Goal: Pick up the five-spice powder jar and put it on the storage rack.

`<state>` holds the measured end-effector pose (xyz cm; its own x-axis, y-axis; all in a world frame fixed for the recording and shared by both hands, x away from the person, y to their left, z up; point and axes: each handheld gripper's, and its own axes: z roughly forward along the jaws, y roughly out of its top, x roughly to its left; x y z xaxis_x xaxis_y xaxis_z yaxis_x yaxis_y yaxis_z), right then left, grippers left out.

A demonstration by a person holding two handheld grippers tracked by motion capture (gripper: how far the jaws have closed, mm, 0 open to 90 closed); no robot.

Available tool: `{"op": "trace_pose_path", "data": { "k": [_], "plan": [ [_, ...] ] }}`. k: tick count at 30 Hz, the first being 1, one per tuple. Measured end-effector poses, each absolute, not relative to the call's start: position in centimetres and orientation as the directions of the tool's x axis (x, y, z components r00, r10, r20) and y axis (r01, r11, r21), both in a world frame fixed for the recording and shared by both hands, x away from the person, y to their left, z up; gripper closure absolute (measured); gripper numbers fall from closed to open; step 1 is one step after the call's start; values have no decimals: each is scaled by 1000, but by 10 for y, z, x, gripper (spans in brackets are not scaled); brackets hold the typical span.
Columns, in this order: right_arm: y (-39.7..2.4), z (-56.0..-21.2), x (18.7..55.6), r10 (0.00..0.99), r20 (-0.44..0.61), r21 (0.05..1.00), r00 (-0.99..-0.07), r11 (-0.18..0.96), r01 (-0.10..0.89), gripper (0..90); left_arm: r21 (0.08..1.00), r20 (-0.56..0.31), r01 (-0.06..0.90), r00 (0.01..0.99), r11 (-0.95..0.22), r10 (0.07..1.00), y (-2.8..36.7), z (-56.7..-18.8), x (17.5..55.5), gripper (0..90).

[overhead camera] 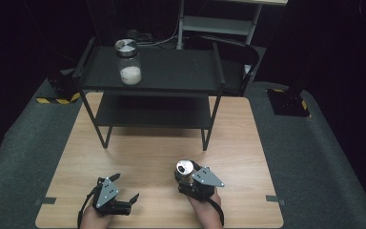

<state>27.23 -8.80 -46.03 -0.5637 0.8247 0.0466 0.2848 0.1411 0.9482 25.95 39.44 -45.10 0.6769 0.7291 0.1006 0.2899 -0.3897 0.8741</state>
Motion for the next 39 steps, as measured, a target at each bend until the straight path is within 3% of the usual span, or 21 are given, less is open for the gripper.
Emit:
{"op": "trace_pose_path", "data": {
  "k": [14,39],
  "plan": [
    [-91,-473,271,826,76,959,-559,92,268,321,876,98,290,676,-385,730,395,-452,259,8],
    [-100,-446,265,826,72,968,-559,77,239,334,877,95,289,680,-384,727,396,-452,260,8]
  ]
}}
